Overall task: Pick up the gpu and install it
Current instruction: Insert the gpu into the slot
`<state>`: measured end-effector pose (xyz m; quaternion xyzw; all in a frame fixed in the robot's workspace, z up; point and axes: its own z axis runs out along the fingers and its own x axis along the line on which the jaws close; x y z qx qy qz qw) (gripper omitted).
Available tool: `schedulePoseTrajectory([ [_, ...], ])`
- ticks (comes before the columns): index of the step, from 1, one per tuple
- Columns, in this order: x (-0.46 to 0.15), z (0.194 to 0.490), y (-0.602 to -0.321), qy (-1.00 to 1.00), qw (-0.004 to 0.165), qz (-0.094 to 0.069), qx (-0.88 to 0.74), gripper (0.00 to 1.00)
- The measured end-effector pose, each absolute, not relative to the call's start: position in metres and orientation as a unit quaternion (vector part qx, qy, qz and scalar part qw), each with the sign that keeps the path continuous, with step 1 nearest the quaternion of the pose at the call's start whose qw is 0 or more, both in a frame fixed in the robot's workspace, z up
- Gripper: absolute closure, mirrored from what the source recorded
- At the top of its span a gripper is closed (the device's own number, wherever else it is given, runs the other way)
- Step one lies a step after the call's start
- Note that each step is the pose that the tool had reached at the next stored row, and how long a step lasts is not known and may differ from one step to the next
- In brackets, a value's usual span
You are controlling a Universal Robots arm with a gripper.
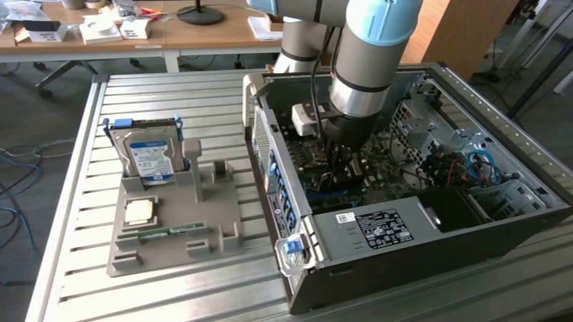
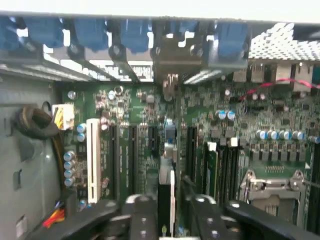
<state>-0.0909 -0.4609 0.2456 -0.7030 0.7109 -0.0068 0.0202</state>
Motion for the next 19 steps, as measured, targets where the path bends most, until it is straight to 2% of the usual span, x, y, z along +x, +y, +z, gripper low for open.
schedulePoseTrajectory([
  [1, -0.091, 0.246, -0.461, 0.711, 0.02, -0.007, -0.703, 0.73],
  [2, -0.09, 0.246, -0.461, 0.711, 0.02, -0.007, -0.703, 0.67],
  [9, -0.09, 0.251, -0.461, 0.711, 0.02, -0.007, -0.703, 0.67],
  [19, -0.09, 0.289, -0.461, 0.711, 0.02, -0.007, -0.703, 0.67],
])
